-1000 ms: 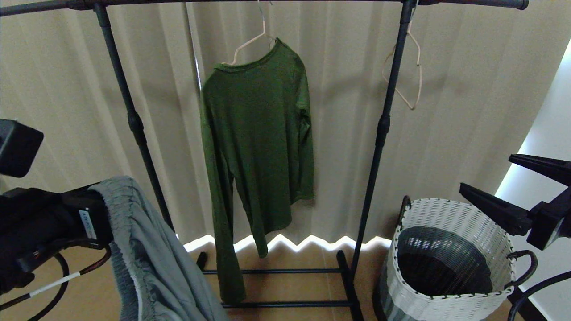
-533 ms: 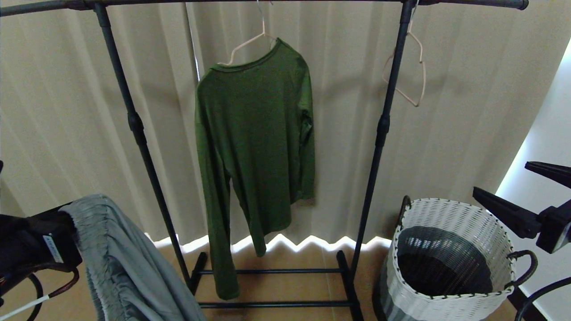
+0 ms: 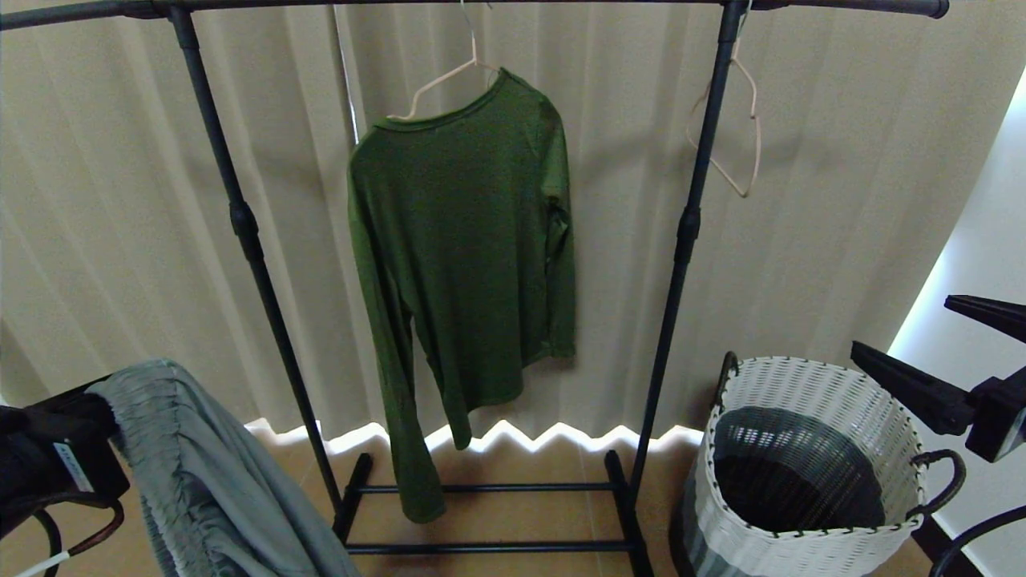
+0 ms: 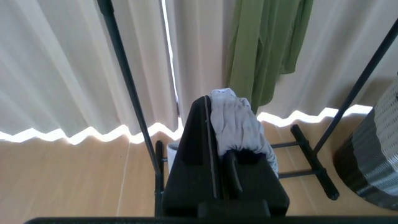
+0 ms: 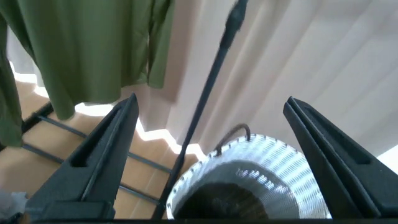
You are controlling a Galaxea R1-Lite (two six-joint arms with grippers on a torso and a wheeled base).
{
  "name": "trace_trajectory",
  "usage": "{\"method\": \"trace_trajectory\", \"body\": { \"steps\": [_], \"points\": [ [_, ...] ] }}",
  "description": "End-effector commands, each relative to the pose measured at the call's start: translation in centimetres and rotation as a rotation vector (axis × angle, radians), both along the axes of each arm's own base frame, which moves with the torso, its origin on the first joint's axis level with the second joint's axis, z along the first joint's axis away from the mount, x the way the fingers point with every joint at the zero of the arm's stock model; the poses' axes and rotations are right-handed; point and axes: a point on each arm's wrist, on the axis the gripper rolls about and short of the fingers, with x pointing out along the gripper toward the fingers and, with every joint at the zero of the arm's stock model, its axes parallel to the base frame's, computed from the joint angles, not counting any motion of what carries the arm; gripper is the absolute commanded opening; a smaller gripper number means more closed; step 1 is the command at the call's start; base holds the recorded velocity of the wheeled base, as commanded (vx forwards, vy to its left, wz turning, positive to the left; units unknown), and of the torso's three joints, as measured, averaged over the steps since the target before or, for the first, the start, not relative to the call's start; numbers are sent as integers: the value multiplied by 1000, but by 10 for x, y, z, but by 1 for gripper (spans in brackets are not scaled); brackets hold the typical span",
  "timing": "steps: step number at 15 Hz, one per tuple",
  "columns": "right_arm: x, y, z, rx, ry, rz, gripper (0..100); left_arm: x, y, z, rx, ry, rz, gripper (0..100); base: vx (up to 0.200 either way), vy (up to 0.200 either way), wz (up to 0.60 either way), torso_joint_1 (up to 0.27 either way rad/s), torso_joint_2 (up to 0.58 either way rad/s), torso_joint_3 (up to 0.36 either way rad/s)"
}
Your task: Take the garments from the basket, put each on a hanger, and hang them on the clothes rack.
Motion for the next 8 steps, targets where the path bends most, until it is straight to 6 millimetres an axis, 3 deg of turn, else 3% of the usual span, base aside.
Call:
{"method": "trace_trajectory", "body": {
  "steps": [1, 4, 8],
  "points": [
    [0, 0, 0, 0, -1, 2, 100, -1, 0, 1, -1, -6, 1, 0, 0, 0, 0, 0, 0, 0],
    [-2, 0, 1, 1, -7, 2, 100, -1, 0, -1, 0, 0, 1, 0, 0, 0, 0, 4, -28, -14],
    [-3, 0, -1, 0, -1, 2, 100, -1, 0, -1, 1, 1, 1, 0, 0, 0, 0, 65, -254, -291]
  ]
}}
